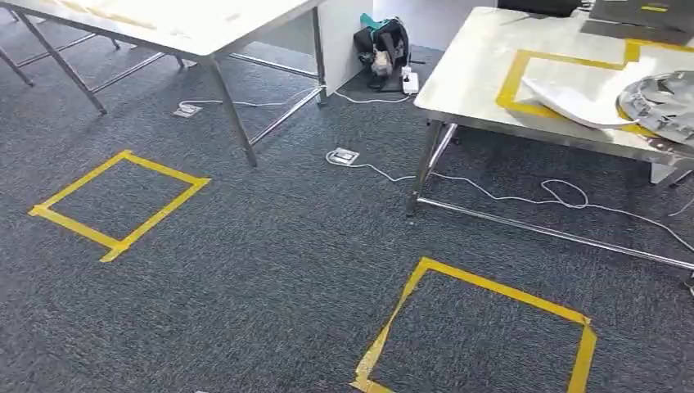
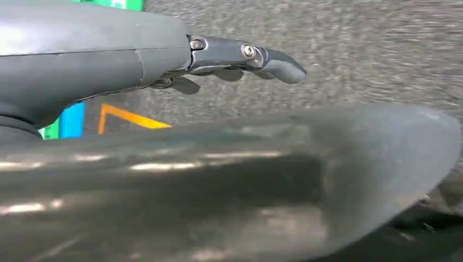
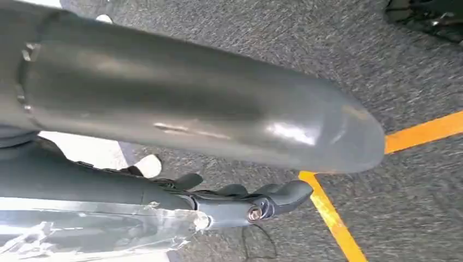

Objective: Take the parts from the cabinet and place them on the table.

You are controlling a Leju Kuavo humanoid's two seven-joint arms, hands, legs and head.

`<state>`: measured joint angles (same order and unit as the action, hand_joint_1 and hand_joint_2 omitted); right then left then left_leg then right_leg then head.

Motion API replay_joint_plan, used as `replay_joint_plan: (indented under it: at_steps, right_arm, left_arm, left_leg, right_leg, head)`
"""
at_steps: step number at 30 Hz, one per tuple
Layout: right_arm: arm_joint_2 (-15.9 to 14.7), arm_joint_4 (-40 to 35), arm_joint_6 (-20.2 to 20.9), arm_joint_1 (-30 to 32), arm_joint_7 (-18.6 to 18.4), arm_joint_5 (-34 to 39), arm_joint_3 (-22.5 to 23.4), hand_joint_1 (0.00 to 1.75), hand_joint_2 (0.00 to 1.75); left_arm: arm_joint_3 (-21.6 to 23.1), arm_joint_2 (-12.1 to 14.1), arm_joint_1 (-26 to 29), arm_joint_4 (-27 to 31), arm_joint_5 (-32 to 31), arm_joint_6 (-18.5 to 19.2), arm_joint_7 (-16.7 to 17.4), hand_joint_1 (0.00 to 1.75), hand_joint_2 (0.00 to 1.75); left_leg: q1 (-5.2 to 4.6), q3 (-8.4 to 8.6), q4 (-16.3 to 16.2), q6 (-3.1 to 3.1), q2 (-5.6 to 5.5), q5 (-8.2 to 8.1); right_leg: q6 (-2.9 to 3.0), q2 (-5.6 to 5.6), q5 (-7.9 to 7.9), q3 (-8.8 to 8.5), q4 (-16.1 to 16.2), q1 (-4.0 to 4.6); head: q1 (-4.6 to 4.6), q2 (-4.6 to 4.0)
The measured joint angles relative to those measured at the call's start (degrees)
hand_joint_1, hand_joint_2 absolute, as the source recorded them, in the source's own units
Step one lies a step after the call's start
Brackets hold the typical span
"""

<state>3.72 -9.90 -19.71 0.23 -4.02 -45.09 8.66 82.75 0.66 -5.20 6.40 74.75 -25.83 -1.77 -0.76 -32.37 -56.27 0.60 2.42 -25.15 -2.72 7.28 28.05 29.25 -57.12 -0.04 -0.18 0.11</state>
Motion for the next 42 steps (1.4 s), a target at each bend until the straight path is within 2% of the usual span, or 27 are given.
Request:
replay_joint_plan:
  at_steps: [1, 2, 3, 5, 6, 8, 10, 11, 12, 15, 16, 18, 19, 21, 22, 24, 25, 26, 27, 31, 33, 35, 37, 38, 40, 41, 42]
  right_arm:
    - [0.0, 0.0, 0.0, -0.1, 0.0, 0.0, 0.0, 0.00, 0.00]
    - [-0.1, 0.0, 0.1, -0.1, 0.0, 0.1, 0.0, 0.00, 0.00]
    - [-0.1, 0.0, 0.2, 0.0, 0.0, 0.2, 0.0, 0.00, 0.00]
    - [-0.1, 0.0, 0.5, 0.0, 0.1, 0.5, 0.1, 0.00, 0.00]
    - [-0.1, 0.0, 0.7, 0.2, 0.1, 0.7, 0.2, 0.00, 0.00]
    - [-0.2, 0.0, 0.7, 0.3, 0.3, 0.7, 0.2, 0.00, 0.00]
    - [-0.2, 0.0, 0.7, 0.2, 0.5, 0.7, 0.3, 0.00, 0.00]
    - [-0.2, 0.0, 0.7, 0.2, 0.5, 0.7, 0.3, 0.00, 0.00]
    - [-0.2, 0.0, 0.7, 0.2, 0.6, 0.7, 0.4, 0.00, 0.00]
    - [-0.2, 0.0, 0.8, 0.0, 0.6, 0.9, 0.5, 0.00, 0.00]
    - [-0.2, 0.0, 0.8, 0.0, 0.6, 0.9, 0.5, 0.00, 0.00]
    - [-0.3, 0.0, 0.7, 0.0, 0.6, 0.9, 0.6, 0.00, 0.00]
    - [-0.3, 0.0, 0.7, 0.1, 0.6, 0.9, 0.6, 0.00, 0.00]
    - [-0.3, 0.0, 0.7, 0.2, 0.5, 0.9, 0.6, 0.00, 0.00]
    - [-0.3, 0.0, 0.7, 0.2, 0.4, 0.9, 0.6, 0.00, 0.00]
    - [-0.3, 0.0, 0.8, 0.0, 0.4, 0.9, 0.6, 0.00, 0.00]
    - [-0.3, 0.0, 0.8, 0.0, 0.4, 0.9, 0.6, 0.00, 0.00]
    - [-0.3, 0.0, 0.8, 0.0, 0.4, 0.8, 0.6, 0.00, 0.00]
    - [-0.3, 0.0, 0.8, 0.0, 0.5, 0.8, 0.6, 0.00, 0.00]
    - [-0.3, -0.1, 0.9, -0.2, 0.6, 0.7, 0.6, 0.00, 0.00]
    - [-0.3, -0.1, 0.9, -0.1, 0.7, 0.6, 0.6, 0.00, 0.00]
    - [-0.3, 0.0, 0.9, 0.0, 0.7, 0.6, 0.6, 0.00, 0.00]
    - [-0.3, 0.0, 0.9, 0.2, 0.7, 0.6, 0.6, 0.00, 0.00]
    - [-0.3, 0.0, 0.9, 0.2, 0.7, 0.5, 0.6, 0.00, 0.00]
    - [-0.3, 0.0, 0.9, 0.2, 0.7, 0.5, 0.6, 0.00, 0.00]
    - [-0.3, 0.0, 0.9, 0.2, 0.7, 0.5, 0.6, 0.00, 0.00]
    - [-0.3, 0.0, 0.9, 0.2, 0.7, 0.5, 0.6, 0.00, 0.00]
  left_arm:
    - [0.0, 0.0, 0.2, 0.0, 0.0, 0.0, 0.0, 0.00, 0.00]
    - [0.0, 0.2, 0.2, 0.0, 0.2, 0.0, 0.0, 0.00, 0.00]
    - [0.0, 0.2, 0.0, 0.0, 0.2, 0.0, 0.0, 0.00, 0.00]
    - [0.0, 0.2, -0.1, 0.0, 0.2, 0.1, 0.0, 0.00, 0.00]
    - [0.0, 0.2, -0.1, 0.0, 0.2, 0.2, 0.0, 0.00, 0.00]
    - [0.0, 0.2, 0.1, 0.0, 0.3, 0.4, 0.0, 0.00, 0.00]
    - [0.0, 0.2, 0.1, 0.0, 0.3, 0.4, 0.0, 0.00, 0.00]
    - [0.0, 0.2, 0.1, 0.0, 0.3, 0.4, 0.0, 0.00, 0.00]
    - [0.0, 0.2, -0.1, 0.0, 0.3, 0.5, 0.0, 0.00, 0.00]
    - [0.0, 0.3, 0.3, 0.0, 0.4, 0.5, 0.0, 0.00, 0.00]
    - [0.0, 0.6, 0.4, -0.1, 0.5, 0.5, 0.0, 0.00, 0.00]
    - [0.0, 0.3, 0.3, -0.1, 0.7, 0.5, 0.0, 0.00, 0.00]
    - [0.0, 0.3, 0.1, -0.1, 0.7, 0.5, -0.1, 0.00, 0.00]
    - [0.0, 0.3, 0.0, -0.1, 0.8, 0.5, -0.1, 0.00, 0.00]
    - [0.0, 0.2, 0.1, -0.1, 0.9, 0.5, -0.1, 0.00, 0.00]
    - [0.0, 0.3, 0.3, -0.1, 1.0, 0.5, -0.1, 0.00, 0.00]
    - [0.0, 0.3, 0.3, -0.1, 1.0, 0.5, -0.1, 0.00, 0.00]
    - [0.0, 0.3, 0.2, -0.1, 1.1, 0.5, -0.1, 0.00, 0.00]
    - [0.0, 0.3, -0.1, -0.1, 1.2, 0.5, -0.1, 0.00, 0.00]
    - [0.0, 0.3, 0.3, -0.1, 1.5, 0.5, 0.0, 0.00, 0.00]
    - [0.0, 0.3, 0.3, -0.1, 1.6, 0.6, 0.0, 0.00, 0.00]
    - [0.0, 0.4, 0.1, -0.1, 1.6, 0.6, 0.0, 0.00, 0.00]
    - [0.0, 0.4, 0.1, -0.1, 1.7, 0.7, 0.0, 0.00, 0.00]
    - [0.0, 0.4, 0.3, -0.1, 1.7, 0.7, 0.0, 0.00, 0.00]
    - [0.0, 0.4, 0.3, -0.1, 1.9, 0.7, 0.0, 0.00, 0.00]
    - [0.0, 0.4, 0.3, -0.1, 1.9, 0.6, 0.0, 0.00, 0.00]
    - [-0.1, 0.5, 0.1, -0.1, 1.9, 0.6, 0.0, 0.00, 0.00]
  left_leg:
    - [0.48, 0.19, 0.3, 0.42, -0.65, 0.32]
    - [0.59, 0.13, 0.3, 0.74, -1.10, 0.38]
    - [0.60, 0.00, 0.3, 1.02, -1.70, 0.44]
    - [0.55, -0.14, 0.3, 1.15, -3.15, 0.52]
    - [0.54, -0.13, 0.3, 1.17, -3.98, 0.55]
    - [0.60, -0.03, 0.2, 1.09, -5.67, 0.62]
    - [0.78, 0.09, 0.1, 0.80, -7.22, 0.67]
    - [0.62, -0.06, -0.1, 0.39, -7.79, 0.67]
    - [0.49, -0.58, -0.6, 0.14, -8.61, 0.64]
    - [0.99, -1.20, -0.2, -1.17, -10.35, 1.49]
    - [1.07, -1.37, -0.4, -1.27, -10.50, 1.21]
    - [0.73, -3.69, -5.3, -1.86, -5.14, -2.23]
    - [0.79, -6.00, -10.2, -2.11, -3.86, -4.63]
    - [0.86, -9.78, -18.1, -2.30, -3.13, -7.38]
    - [0.90, -9.79, -18.2, -2.29, -3.11, -6.69]
    - [0.87, -6.27, -11.7, -2.03, -2.73, -2.44]
    - [0.79, -3.26, -6.2, -1.80, -1.59, -0.07]
    - [0.56, -0.82, -2.1, -1.52, 1.37, 0.96]
    - [-0.07, -0.22, -0.2, -1.34, 2.04, 0.06]
    - [0.12, -0.53, 0.0, 0.01, -0.52, 0.51]
    - [0.49, -0.54, 0.1, 0.65, -1.60, 0.70]
    - [0.41, -0.66, 0.1, 1.03, -3.00, 0.65]
    - [0.38, -0.60, 0.1, 1.04, -4.65, 0.66]
    - [0.40, -0.54, 0.1, 1.01, -5.52, 0.68]
    - [0.58, -0.35, 0.0, 0.80, -7.19, 0.71]
    - [0.69, -0.36, -0.1, 0.48, -7.93, 0.70]
    - [0.33, -0.70, -0.5, 0.02, -8.60, 0.63]
  right_leg:
    - [-0.50, -1.38, 0.68, 0.44, -0.5, -0.28]
    - [-0.62, -4.40, 2.41, 1.29, -2.8, -0.25]
    - [-0.69, -6.02, 4.83, 3.30, -7.3, -0.34]
    - [-0.75, -7.04, 8.58, 7.72, -16.6, -0.30]
    - [-0.74, -7.16, 8.83, 9.07, -19.0, -0.26]
    - [-0.65, -7.25, 5.13, 7.57, -14.9, -0.33]
    - [-0.67, -9.32, -0.22, 2.71, -4.3, -0.74]
    - [-0.81, -12.53, -0.02, 1.51, -1.5, -1.16]
    - [-0.62, -12.67, 0.30, 1.07, -0.5, -1.32]
    - [0.45, -10.89, -0.01, 0.96, -0.9, -0.83]
    - [0.93, -9.90, -0.29, 0.78, -0.5, -1.31]
    - [1.44, -8.64, -0.38, 0.71, -0.3, -1.02]
    - [1.52, -7.72, -0.33, 0.74, -0.3, -0.86]
    - [1.70, -5.81, -0.19, 0.73, -0.3, -0.69]
    - [1.71, -5.12, -0.15, 0.68, -0.3, -0.67]
    - [1.62, -3.79, 0.02, 0.50, -0.3, -0.65]
    - [1.46, -3.22, 0.14, 0.28, -0.3, -0.65]
    - [1.22, -2.66, 0.31, 0.03, -0.3, -0.50]
    - [0.77, -2.12, 0.76, 0.13, -0.7, 0.03]
    - [-0.29, -0.13, 1.02, -0.68, 0.0, -0.07]
    - [-0.70, -5.58, 3.96, 1.50, -4.4, -0.34]
    - [-0.80, -7.01, 8.36, 6.32, -14.5, -0.36]
    - [-0.79, -7.19, 8.91, 9.13, -19.1, -0.31]
    - [-0.72, -7.21, 7.06, 8.58, -17.2, -0.34]
    - [-0.68, -8.24, 1.32, 4.23, -7.3, -0.62]
    - [-0.78, -10.40, -0.49, 2.07, -2.7, -0.93]
    - [-0.78, -12.97, 0.59, 1.31, -1.0, -1.25]
  head:
    - [0.02, 0.00]
    - [0.35, 0.00]
    - [0.53, 0.00]
    - [0.59, 0.00]
    - [0.57, 0.00]
    - [0.61, 0.00]
    - [0.61, 0.00]
    - [0.61, 0.00]
    - [0.48, 0.00]
    - [0.48, 0.00]
    - [0.59, 0.00]
    - [-0.48, 0.00]
    - [-0.39, 0.00]
    - [-0.41, 0.00]
    - [-0.44, 0.00]
    - [-0.46, 0.00]
    - [-0.44, 0.00]
    - [-0.46, 0.00]
    - [-0.61, 0.00]
    - [-0.48, 0.00]
    - [0.04, 0.00]
    - [0.13, 0.00]
    - [0.22, 0.00]
    - [0.26, 0.00]
    - [0.24, 0.00]
    - [0.26, 0.00]
    - [0.29, 0.00]
